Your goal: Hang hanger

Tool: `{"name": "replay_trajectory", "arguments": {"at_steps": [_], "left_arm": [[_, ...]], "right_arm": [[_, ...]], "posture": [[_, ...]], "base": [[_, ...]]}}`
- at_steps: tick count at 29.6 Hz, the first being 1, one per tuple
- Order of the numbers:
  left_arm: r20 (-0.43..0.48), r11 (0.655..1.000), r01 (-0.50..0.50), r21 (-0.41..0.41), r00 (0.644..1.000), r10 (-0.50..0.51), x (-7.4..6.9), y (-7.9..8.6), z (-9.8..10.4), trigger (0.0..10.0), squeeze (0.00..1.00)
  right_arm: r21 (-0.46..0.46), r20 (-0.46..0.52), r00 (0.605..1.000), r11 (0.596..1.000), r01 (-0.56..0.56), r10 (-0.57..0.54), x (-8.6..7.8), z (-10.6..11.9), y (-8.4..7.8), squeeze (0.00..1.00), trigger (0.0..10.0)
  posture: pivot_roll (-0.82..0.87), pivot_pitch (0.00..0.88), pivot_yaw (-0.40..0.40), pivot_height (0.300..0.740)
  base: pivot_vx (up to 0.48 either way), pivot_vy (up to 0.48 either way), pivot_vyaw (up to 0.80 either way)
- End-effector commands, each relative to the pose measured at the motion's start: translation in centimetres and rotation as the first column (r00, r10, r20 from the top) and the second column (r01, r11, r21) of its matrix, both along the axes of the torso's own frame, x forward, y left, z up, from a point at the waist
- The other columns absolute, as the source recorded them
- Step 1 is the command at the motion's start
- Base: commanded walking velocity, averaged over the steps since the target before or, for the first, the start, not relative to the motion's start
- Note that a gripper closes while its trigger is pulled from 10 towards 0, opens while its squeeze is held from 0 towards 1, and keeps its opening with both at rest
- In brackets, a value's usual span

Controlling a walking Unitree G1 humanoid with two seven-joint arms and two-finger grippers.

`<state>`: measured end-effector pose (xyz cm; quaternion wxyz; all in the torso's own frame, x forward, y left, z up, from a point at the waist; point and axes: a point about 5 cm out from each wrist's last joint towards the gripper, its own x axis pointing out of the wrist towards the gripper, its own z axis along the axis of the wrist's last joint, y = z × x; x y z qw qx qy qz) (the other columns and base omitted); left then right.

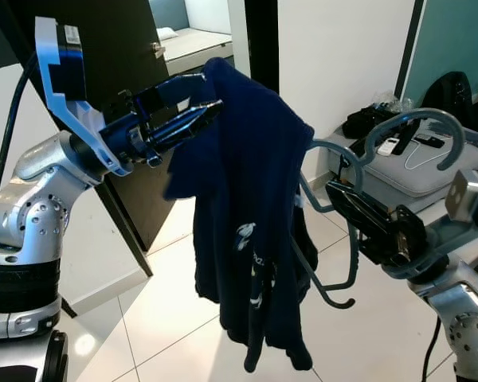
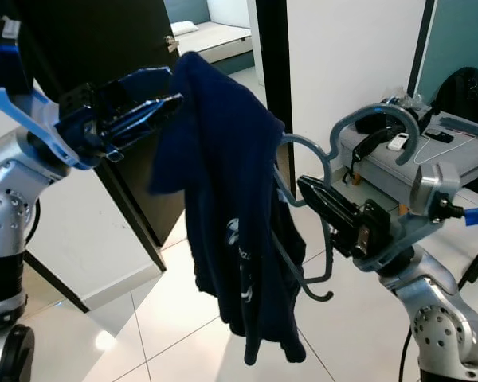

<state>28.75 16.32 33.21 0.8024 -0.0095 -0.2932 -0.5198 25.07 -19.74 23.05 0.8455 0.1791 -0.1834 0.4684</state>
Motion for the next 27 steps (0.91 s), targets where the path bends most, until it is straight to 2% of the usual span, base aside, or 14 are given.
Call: {"name": "replay_trajectory", "arguments": {"at_steps": [1,4,7,9,11,13,14,15,16,21,23,24,26,27], "left_arm": [[-0.02,0.997,-0.077,-0.003,0.997,0.077,0.3,0.7,-0.8,10.0,1.0],[-0.043,0.985,-0.154,-0.073,0.988,0.151,0.7,1.1,-0.9,10.0,1.0],[-0.053,0.982,-0.167,-0.091,0.985,0.163,0.8,1.1,-1.0,10.0,1.0],[-0.108,0.969,-0.221,-0.113,0.972,0.209,1.4,-0.1,-2.3,10.0,1.0],[-0.122,0.963,-0.249,-0.1,0.964,0.237,1.6,-0.7,-3.0,10.0,1.0],[-0.112,0.968,-0.248,-0.051,0.964,0.241,1.3,-1.7,-3.7,10.0,1.0],[-0.085,0.972,-0.234,-0.007,0.969,0.232,1.0,-1.9,-3.7,10.0,0.32],[-0.067,0.975,-0.222,0.021,0.972,0.223,0.8,-2.0,-3.7,10.0,0.32],[-0.036,0.981,-0.184,0.066,0.982,0.187,0.2,-1.9,-3.3,10.0,0.0],[-0.002,0.979,-0.072,0.192,0.997,0.073,-1.3,-1.4,-2.6,10.0,0.0],[0.003,0.929,-0.005,0.371,1.0,0.004,-1.9,-0.6,-2.6,10.0,0.0],[0.003,0.929,-0.005,0.371,1.0,0.004,-1.9,-0.6,-2.6,10.0,0.0],[-0.01,0.861,0.051,0.506,0.999,-0.053,-2.3,0.1,-2.7,10.0,0.0],[-0.01,0.861,0.051,0.506,0.999,-0.053,-2.3,0.1,-2.7,10.0,0.0]], "right_arm": [[0.028,0.035,0.998,0.998,0.049,-0.05,0.8,0.8,0.1,0.0,10.0],[0.035,0.02,0.994,0.994,0.106,-0.107,1.7,0.8,-0.1,0.0,10.0],[0.033,0.017,0.994,0.993,0.112,-0.112,1.8,0.8,0.0,0.0,10.0],[0.017,0.016,0.998,0.998,0.067,-0.068,1.9,0.6,0.9,0.0,10.0],[-0.021,0.016,0.999,0.999,0.034,-0.034,1.6,0.3,1.4,0.0,10.0],[-0.145,-0.002,0.999,0.989,-0.042,0.042,0.9,-1.0,2.3,0.0,10.0],[-0.216,-0.027,0.997,0.973,-0.081,0.077,0.5,-1.8,2.4,0.0,10.0],[-0.256,-0.046,0.994,0.961,-0.104,0.096,0.3,-2.3,2.4,0.0,10.0],[-0.297,-0.064,0.993,0.948,-0.117,0.103,0.2,-2.8,2.3,0.0,10.0],[-0.358,-0.08,0.991,0.925,-0.131,0.109,0.1,-3.1,1.7,0.0,10.0],[-0.375,-0.078,0.99,0.917,-0.138,0.117,0.1,-3.0,1.5,0.0,10.0],[-0.375,-0.078,0.99,0.917,-0.138,0.117,0.1,-3.0,1.5,0.0,10.0],[-0.392,-0.079,0.989,0.909,-0.144,0.123,0.2,-3.1,1.5,0.0,10.0],[-0.392,-0.079,0.989,0.909,-0.144,0.123,0.2,-3.1,1.5,0.0,10.0]], "posture": [[-0.08,0.0,0.142,0.74],[-0.07,0.0,0.137,0.74],[-0.07,0.0,0.137,0.74],[-0.07,0.0,0.138,0.74],[-0.07,0.0,0.135,0.74],[-0.07,0.0,0.128,0.74],[-0.07,0.0,0.127,0.74],[-0.07,0.0,0.127,0.74],[-0.07,0.0,0.128,0.74],[-0.06,0.0,0.133,0.74],[-0.05,0.0,0.141,0.74],[-0.05,0.0,0.141,0.74],[-0.05,0.0,0.144,0.74],[-0.05,0.0,0.144,0.74]], "base": [[0.0,0.0,0.0],[0.0,0.0,0.0],[0.0,0.0,0.0],[0.0,0.0,0.0],[0.0,0.0,0.0],[0.0,0.0,0.0],[0.0,0.0,0.0],[0.0,0.0,0.0],[0.0,0.0,0.0],[0.0,0.0,0.0],[0.0,0.0,0.0],[0.0,0.0,0.0],[0.0,0.0,0.0],[0.0,0.0,0.0]]}}
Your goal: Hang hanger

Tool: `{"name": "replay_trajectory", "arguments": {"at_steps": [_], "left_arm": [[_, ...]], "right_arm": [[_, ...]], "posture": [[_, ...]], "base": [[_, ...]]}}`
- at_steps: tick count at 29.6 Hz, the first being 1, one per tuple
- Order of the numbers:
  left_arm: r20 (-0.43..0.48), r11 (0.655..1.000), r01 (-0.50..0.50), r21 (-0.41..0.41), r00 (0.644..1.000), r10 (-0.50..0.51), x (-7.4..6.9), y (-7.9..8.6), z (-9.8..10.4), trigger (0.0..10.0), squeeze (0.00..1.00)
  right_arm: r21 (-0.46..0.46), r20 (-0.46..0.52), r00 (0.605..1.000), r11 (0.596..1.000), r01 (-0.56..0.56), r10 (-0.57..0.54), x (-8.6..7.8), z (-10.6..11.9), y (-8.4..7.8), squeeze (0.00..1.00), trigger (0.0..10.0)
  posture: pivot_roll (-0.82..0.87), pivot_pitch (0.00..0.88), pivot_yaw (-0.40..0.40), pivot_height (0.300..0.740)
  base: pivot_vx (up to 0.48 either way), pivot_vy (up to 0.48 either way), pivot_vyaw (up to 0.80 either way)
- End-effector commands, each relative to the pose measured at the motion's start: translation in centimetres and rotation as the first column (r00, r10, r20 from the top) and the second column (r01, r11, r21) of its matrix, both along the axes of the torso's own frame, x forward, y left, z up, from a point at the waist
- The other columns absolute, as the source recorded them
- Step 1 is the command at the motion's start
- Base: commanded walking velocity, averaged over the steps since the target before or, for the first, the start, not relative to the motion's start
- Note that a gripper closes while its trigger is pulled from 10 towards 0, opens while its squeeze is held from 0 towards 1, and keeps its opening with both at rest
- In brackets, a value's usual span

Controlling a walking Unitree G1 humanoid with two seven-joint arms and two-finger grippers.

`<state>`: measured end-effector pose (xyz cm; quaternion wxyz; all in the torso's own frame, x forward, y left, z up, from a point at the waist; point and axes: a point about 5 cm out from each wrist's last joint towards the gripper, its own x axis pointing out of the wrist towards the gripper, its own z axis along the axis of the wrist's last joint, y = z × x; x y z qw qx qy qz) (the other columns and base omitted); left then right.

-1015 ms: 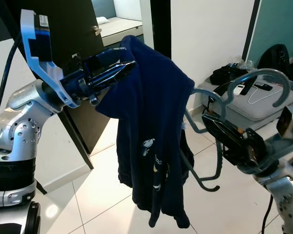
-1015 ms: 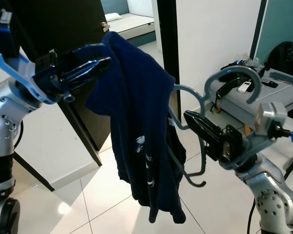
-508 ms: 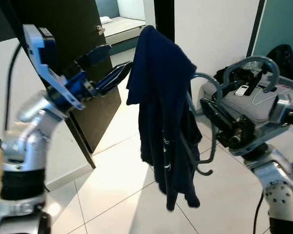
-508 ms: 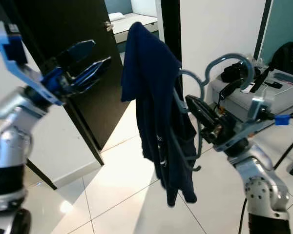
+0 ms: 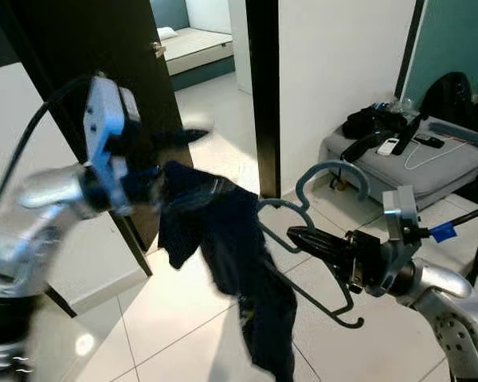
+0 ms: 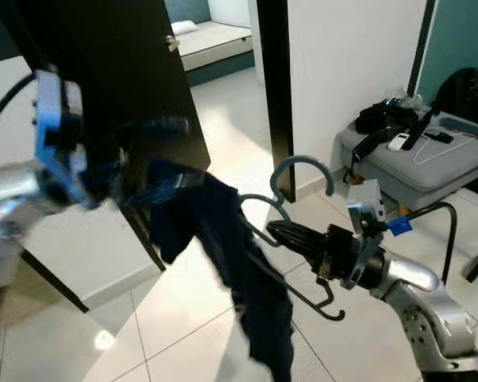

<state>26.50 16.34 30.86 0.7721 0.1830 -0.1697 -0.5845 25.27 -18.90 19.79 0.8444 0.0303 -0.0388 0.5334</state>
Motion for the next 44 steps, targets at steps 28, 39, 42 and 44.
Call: {"name": "replay_trajectory", "arguments": {"at_steps": [28,39,42,44], "left_arm": [[-0.026,0.853,0.128,0.506,0.991,-0.133,2.6,-0.8,-2.1,10.0,0.0],[-0.06,0.842,0.122,0.526,0.992,-0.107,3.2,-1.0,-3.2,0.0,0.0],[-0.086,0.827,0.141,0.544,0.99,-0.112,3.1,-0.9,-3.7,0.0,0.0],[-0.096,0.821,0.147,0.551,0.989,-0.113,3.0,-0.9,-3.9,0.0,0.0]], "right_arm": [[-0.01,0.032,0.983,0.984,-0.178,0.178,-1.3,-0.1,3.4,0.0,10.0],[0.001,0.039,0.981,0.982,-0.191,0.19,-1.7,0.1,3.7,0.0,10.0],[0.002,0.038,0.981,0.982,-0.19,0.19,-1.8,0.1,3.7,0.0,10.0],[0.002,0.037,0.981,0.982,-0.19,0.19,-1.8,0.1,3.7,0.0,10.0]], "posture": [[-0.07,0.0,0.178,0.74],[-0.07,0.0,0.18,0.74],[-0.07,0.0,0.18,0.74],[-0.07,0.0,0.18,0.74]], "base": [[0.0,0.0,0.0],[0.0,0.0,0.0],[0.0,0.0,0.0],[0.0,0.0,0.0]]}}
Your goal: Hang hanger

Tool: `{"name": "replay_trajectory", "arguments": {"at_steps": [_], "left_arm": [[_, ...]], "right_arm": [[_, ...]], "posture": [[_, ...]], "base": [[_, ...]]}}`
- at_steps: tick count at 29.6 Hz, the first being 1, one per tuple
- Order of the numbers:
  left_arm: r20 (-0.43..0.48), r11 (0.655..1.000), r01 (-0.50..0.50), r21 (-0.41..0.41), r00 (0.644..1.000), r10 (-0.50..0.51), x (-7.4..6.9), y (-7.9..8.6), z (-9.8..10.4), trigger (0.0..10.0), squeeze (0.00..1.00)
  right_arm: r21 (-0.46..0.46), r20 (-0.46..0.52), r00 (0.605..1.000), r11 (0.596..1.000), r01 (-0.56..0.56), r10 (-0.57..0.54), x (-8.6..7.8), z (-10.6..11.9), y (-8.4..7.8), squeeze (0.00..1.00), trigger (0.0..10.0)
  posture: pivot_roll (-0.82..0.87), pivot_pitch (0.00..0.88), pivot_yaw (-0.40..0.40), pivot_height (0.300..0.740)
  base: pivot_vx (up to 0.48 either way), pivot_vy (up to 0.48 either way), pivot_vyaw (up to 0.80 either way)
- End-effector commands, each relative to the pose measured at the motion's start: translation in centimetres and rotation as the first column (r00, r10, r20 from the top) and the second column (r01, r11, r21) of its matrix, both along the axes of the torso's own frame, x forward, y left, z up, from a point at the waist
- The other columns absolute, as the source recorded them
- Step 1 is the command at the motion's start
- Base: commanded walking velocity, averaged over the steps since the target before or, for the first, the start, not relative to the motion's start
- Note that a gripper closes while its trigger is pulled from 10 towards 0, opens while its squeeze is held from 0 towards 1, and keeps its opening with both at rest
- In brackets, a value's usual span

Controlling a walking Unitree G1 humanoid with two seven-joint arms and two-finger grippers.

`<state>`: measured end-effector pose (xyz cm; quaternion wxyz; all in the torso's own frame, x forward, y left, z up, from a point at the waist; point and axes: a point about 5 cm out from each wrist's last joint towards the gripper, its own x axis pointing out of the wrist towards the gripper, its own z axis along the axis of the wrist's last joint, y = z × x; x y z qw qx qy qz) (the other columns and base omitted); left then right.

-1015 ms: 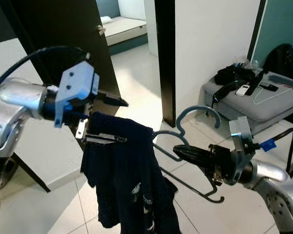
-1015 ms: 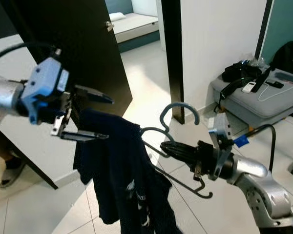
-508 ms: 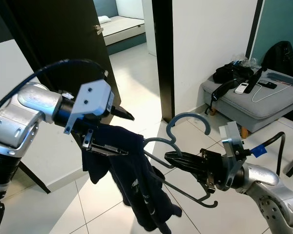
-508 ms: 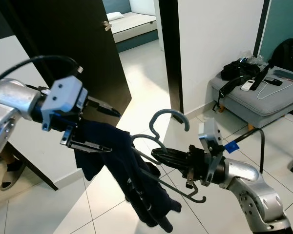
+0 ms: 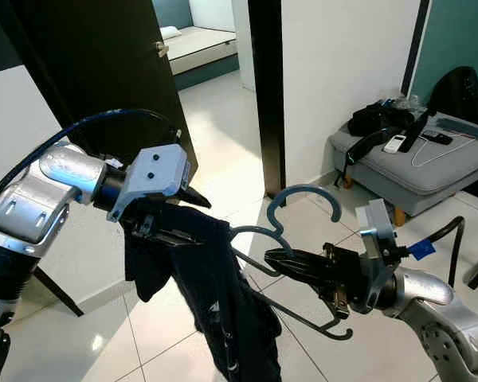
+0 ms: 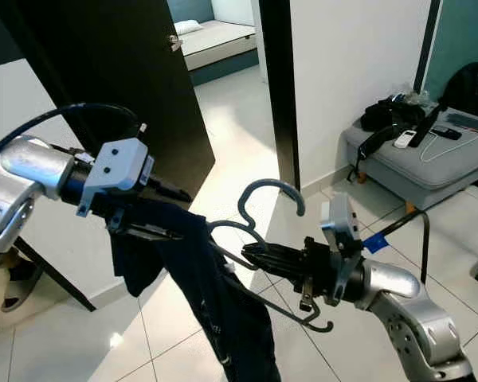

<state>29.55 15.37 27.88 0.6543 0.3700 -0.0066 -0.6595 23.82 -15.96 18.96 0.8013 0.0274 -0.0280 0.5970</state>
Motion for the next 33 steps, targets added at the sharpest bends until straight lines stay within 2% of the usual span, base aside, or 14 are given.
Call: {"name": "replay_trajectory", "arguments": {"at_steps": [1,23,24,25,29,33], "left_arm": [[-0.041,0.999,0.0,0.05,0.999,0.002,0.0,0.2,-1.2,0.0,0.0],[-0.078,0.999,0.018,0.05,0.997,-0.014,-0.4,-0.1,-2.2,0.0,0.0],[-0.078,0.999,0.021,0.042,0.997,-0.018,-0.5,-0.3,-2.4,0.0,0.0],[-0.077,0.999,0.023,0.036,0.997,-0.02,-0.5,-0.4,-2.4,0.0,0.0],[-0.072,1.0,0.015,0.005,0.997,-0.015,-0.5,-0.8,-2.6,0.0,0.0],[-0.062,0.997,-0.048,-0.067,0.997,0.044,0.2,-0.6,-2.6,0.0,0.0]], "right_arm": [[0.026,0.042,0.999,0.999,-0.036,0.035,-0.4,0.9,0.7,0.0,10.0],[0.024,0.05,0.998,0.999,-0.024,0.023,-0.1,1.1,0.6,0.0,10.0],[0.031,0.037,0.999,1.0,0.0,-0.001,0.2,1.1,0.6,0.24,10.0],[0.038,0.031,1.0,0.999,0.006,-0.007,0.3,1.2,0.5,1.0,10.0],[0.058,0.036,0.999,0.998,0.037,-0.039,0.6,1.3,0.3,1.0,10.0],[0.04,0.027,0.993,0.993,0.113,-0.114,0.8,0.8,-1.6,1.0,10.0]], "posture": [[-0.07,0.0,0.179,0.74],[-0.07,0.0,0.174,0.74],[-0.07,0.0,0.174,0.74],[-0.07,0.0,0.174,0.74],[-0.07,0.0,0.17,0.74],[-0.08,0.0,0.17,0.74]], "base": [[0.0,0.0,0.0],[0.0,0.0,0.0],[0.0,0.0,0.0],[0.0,0.0,0.0],[0.0,0.0,0.0],[0.0,0.0,0.0]]}}
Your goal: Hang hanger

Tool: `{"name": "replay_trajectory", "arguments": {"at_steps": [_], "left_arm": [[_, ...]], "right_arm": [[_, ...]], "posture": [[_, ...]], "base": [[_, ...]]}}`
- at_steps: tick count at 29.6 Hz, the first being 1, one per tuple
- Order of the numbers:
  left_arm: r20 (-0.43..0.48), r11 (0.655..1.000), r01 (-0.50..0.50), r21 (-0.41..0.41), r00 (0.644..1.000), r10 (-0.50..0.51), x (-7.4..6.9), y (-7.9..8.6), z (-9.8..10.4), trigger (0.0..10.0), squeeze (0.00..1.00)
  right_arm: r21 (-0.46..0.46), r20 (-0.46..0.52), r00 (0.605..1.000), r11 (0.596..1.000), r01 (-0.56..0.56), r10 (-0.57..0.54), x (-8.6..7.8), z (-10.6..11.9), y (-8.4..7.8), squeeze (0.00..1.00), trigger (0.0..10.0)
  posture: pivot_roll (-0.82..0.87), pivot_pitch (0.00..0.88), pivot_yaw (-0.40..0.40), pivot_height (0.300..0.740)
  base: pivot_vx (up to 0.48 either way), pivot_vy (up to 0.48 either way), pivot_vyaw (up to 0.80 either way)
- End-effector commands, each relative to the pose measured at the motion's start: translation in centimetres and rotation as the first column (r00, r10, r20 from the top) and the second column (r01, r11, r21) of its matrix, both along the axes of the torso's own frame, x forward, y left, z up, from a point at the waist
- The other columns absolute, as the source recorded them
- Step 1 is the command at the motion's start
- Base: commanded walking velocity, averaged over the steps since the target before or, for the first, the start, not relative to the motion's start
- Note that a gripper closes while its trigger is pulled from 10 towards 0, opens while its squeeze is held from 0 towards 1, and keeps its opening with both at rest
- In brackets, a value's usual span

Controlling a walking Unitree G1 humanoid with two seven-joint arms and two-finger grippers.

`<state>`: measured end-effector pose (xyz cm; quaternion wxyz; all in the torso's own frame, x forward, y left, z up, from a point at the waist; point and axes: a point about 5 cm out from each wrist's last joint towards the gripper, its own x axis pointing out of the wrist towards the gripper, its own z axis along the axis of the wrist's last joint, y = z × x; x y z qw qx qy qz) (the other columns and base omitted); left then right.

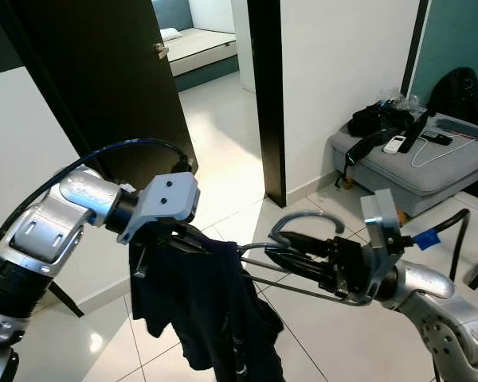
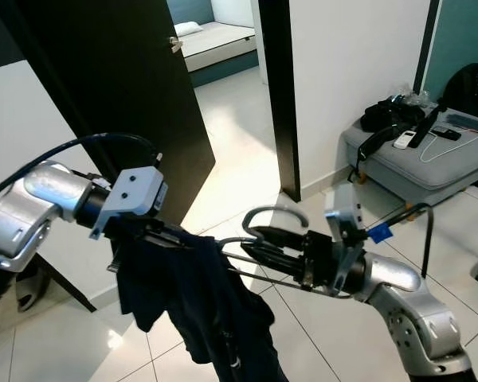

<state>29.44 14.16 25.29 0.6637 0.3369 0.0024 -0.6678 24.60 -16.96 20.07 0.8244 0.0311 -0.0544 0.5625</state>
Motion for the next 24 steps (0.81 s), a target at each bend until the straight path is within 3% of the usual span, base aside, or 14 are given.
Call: {"name": "replay_trajectory", "arguments": {"at_steps": [1,5,9,10,11,12,13,17,20,21,22,23,24], "left_arm": [[0.002,0.998,-0.054,-0.041,0.999,0.054,0.4,0.6,0.0,0.0,0.0],[0.016,0.991,-0.111,-0.07,0.994,0.112,1.0,1.1,-0.2,0.0,0.0],[0.038,0.976,-0.189,-0.109,0.98,0.194,1.7,2.1,0.3,0.0,0.0],[0.038,0.976,-0.189,-0.109,0.98,0.194,1.7,2.1,0.3,0.0,0.0],[0.049,0.965,-0.231,-0.122,0.97,0.238,2.1,3.0,0.6,0.0,0.0],[0.049,0.965,-0.231,-0.122,0.97,0.238,2.1,3.0,0.6,0.0,0.0],[0.061,0.957,-0.258,-0.129,0.962,0.268,2.3,3.7,1.0,0.0,0.0],[0.076,0.953,-0.275,-0.131,0.955,0.286,2.6,4.1,1.3,0.0,0.0],[0.102,0.948,-0.281,-0.149,0.949,0.297,2.8,4.3,1.9,0.0,0.0],[0.111,0.945,-0.273,-0.179,0.949,0.295,2.9,4.1,2.5,0.0,0.0],[0.111,0.945,-0.273,-0.179,0.949,0.295,2.9,4.1,2.5,0.0,0.0],[0.143,0.93,-0.215,-0.299,0.953,0.267,2.8,3.2,4.8,0.4,0.0],[0.154,0.92,-0.189,-0.343,0.955,0.254,2.6,2.8,5.6,0.4,0.0]], "right_arm": [[-0.004,-0.008,0.999,0.999,0.048,-0.048,0.1,-0.4,-1.2,1.0,10.0],[-0.023,-0.017,0.992,0.992,0.121,-0.121,0.0,-0.5,-3.3,1.0,10.0],[-0.049,-0.013,0.964,0.963,0.264,-0.265,-0.2,-0.5,-6.8,1.0,10.0],[-0.049,-0.013,0.964,0.963,0.264,-0.265,-0.2,-0.5,-6.8,1.0,10.0],[-0.042,0.007,0.939,0.938,0.345,-0.345,-0.5,-0.2,-8.5,1.0,10.0],[-0.042,0.007,0.939,0.938,0.345,-0.345,-0.5,-0.2,-8.5,1.0,10.0],[0.003,0.027,0.91,0.91,0.414,-0.414,-0.6,0.5,-9.9,1.0,10.0],[0.077,0.031,0.895,0.894,0.441,-0.445,-0.8,1.1,-10.5,1.0,10.0],[0.053,0.001,0.907,0.906,0.42,-0.421,-1.1,0.1,-9.8,1.0,10.0],[0.027,-0.028,0.92,0.92,0.392,-0.391,-1.2,-0.7,-9.1,0.61,10.0],[0.027,-0.028,0.92,0.92,0.392,-0.391,-1.2,-0.7,-9.1,0.61,10.0],[0.011,-0.101,0.941,0.946,0.325,-0.322,-1.3,-2.6,-6.8,0.0,10.0],[0.013,-0.124,0.945,0.952,0.306,-0.302,-1.2,-3.2,-6.1,0.0,10.0]], "posture": [[-0.08,0.0,0.17,0.74],[-0.08,0.0,0.168,0.74],[-0.08,0.0,0.165,0.74],[-0.08,0.0,0.165,0.74],[-0.09,0.0,0.168,0.74],[-0.09,0.0,0.168,0.74],[-0.09,0.0,0.17,0.74],[-0.1,0.0,0.172,0.74],[-0.1,0.0,0.172,0.74],[-0.1,0.0,0.172,0.74],[-0.1,0.0,0.172,0.74],[-0.1,0.0,0.171,0.74],[-0.1,0.0,0.171,0.74]], "base": [[0.0,0.0,0.0],[0.0,0.0,0.0],[0.0,0.0,0.0],[0.0,0.0,0.0],[0.0,0.0,0.0],[0.0,0.0,0.0],[0.0,0.0,0.0],[0.0,0.0,0.0],[0.0,0.0,0.0],[0.0,0.0,0.0],[0.0,0.0,0.0],[0.0,0.0,0.0],[0.0,0.0,0.0]]}}
